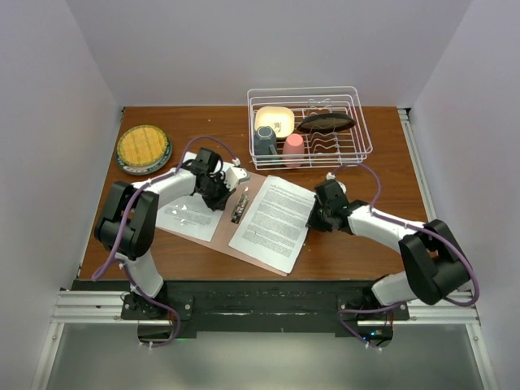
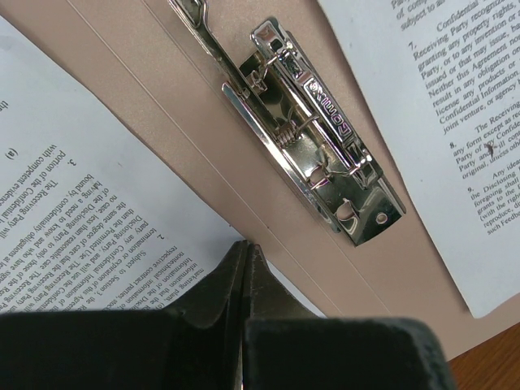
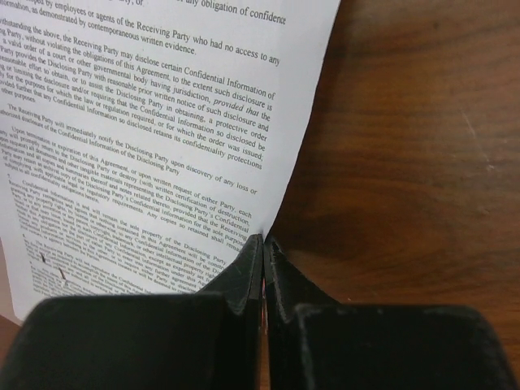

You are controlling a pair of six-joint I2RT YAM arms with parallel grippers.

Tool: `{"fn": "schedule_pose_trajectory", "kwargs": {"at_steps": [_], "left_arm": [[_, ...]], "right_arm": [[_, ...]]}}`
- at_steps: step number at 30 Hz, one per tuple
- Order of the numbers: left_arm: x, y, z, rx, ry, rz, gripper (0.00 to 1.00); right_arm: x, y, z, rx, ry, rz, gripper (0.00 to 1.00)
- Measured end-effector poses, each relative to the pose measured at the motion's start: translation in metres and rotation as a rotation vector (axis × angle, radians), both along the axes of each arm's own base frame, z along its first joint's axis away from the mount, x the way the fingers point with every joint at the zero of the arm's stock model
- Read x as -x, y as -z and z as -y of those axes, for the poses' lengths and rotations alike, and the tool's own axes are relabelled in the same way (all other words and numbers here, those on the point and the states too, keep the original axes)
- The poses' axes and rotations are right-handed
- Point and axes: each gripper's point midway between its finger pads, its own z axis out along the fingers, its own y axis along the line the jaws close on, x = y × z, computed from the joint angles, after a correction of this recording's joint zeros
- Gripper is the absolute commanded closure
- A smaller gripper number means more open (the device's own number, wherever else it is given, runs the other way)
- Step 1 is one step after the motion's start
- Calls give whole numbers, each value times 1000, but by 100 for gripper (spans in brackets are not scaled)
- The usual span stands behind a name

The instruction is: Put the files into the folder

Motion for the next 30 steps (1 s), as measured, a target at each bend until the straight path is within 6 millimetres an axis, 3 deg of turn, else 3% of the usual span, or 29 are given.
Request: {"fn": "schedule_pose_trajectory", "kwargs": {"at_steps": [6,30], "left_arm": [[0,0,0,4,1,4,100],[5,0,5,37,13,-5,100]], "right_arm": [[-14,-2,-9,11,-47,5,100],[-26,2,-22,7,-80,-7,100]]}}
